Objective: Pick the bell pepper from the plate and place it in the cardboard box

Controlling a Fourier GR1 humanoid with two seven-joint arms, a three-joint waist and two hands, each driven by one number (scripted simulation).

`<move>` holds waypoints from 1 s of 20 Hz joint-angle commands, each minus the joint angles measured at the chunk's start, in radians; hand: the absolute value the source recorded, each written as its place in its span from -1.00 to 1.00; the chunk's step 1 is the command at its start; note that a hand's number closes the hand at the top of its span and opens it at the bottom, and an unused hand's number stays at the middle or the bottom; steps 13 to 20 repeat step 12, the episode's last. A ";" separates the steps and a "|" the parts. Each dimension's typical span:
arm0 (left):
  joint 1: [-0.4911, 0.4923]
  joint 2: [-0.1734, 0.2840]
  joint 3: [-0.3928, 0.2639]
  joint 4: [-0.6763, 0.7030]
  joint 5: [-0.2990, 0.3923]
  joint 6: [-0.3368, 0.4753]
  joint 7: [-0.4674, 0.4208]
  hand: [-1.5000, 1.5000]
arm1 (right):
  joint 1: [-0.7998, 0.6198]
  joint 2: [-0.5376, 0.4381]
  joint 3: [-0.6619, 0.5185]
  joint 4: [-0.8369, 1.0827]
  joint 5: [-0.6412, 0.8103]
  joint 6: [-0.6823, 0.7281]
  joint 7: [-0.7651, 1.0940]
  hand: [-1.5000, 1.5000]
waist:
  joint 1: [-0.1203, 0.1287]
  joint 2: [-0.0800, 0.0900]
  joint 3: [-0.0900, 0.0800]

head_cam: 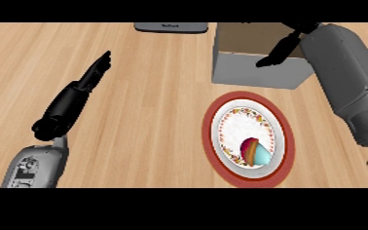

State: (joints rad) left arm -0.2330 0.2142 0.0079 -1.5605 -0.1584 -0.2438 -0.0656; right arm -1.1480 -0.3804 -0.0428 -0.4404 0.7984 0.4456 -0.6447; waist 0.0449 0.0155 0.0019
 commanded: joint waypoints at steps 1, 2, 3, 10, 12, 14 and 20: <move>0.006 -0.002 0.004 -0.006 0.005 0.001 0.007 0.00 | -0.013 0.044 -0.222 0.070 -0.231 0.095 -0.020 -1.00 | -0.010 -0.005 0.002; 0.004 -0.006 -0.005 0.011 -0.009 0.007 -0.001 0.00 | -0.037 0.057 -0.271 0.094 -0.278 0.105 0.017 -1.00 | -0.007 0.001 0.001; 0.017 -0.018 -0.018 -0.005 -0.019 0.017 -0.001 0.00 | -0.043 0.032 -0.322 0.123 -0.324 0.127 0.042 -1.00 | -0.003 0.001 0.001; -0.012 -0.004 -0.019 -0.032 0.008 -0.025 0.029 0.00 | -0.085 -0.069 -0.485 0.274 -0.460 0.123 0.230 -1.00 | 0.026 0.013 0.001; -0.002 0.013 -0.004 -0.026 0.006 -0.028 -0.011 0.00 | -0.081 -0.141 -0.496 0.276 -0.465 0.142 0.223 -1.00 | 0.036 0.021 0.001; -0.002 0.013 -0.004 -0.026 0.006 -0.028 -0.011 0.00 | -0.081 -0.141 -0.496 0.276 -0.465 0.142 0.223 -1.00 | 0.036 0.021 0.001; -0.002 0.013 -0.004 -0.026 0.006 -0.028 -0.011 0.00 | -0.081 -0.141 -0.496 0.276 -0.465 0.142 0.223 -1.00 | 0.036 0.021 0.001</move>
